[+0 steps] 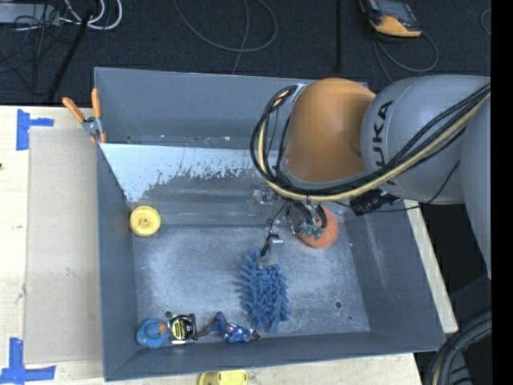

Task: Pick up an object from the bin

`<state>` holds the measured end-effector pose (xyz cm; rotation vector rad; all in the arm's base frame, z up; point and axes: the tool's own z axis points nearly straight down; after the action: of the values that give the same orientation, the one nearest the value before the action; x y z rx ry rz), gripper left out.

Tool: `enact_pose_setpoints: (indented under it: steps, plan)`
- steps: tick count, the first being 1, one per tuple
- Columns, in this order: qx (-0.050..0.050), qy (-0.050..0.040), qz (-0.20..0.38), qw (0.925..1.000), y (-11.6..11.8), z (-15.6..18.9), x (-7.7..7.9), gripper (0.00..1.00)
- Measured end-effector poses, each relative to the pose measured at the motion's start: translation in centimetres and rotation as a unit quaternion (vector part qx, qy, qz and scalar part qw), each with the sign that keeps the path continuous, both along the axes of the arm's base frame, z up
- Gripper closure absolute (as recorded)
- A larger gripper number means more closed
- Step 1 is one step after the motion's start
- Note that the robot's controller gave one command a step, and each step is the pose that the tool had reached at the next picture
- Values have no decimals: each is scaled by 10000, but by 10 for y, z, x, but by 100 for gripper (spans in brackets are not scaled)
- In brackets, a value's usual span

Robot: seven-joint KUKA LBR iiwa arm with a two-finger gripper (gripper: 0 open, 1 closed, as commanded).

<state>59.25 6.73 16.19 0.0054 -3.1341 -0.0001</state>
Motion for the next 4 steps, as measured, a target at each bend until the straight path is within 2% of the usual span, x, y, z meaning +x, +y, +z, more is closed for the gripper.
enact_pose_setpoints:
  steps: [1, 2, 3, 4]
  plan:
    - [2, -33, -6, 10000, 0, 5, 1, 0]
    - [6, -67, 213, 9998, -17, -41, -27, 0]
    - [1, -47, -186, 9998, -45, -71, -18, 100]
    - [3, -46, -191, 9998, -45, -71, -18, 100]
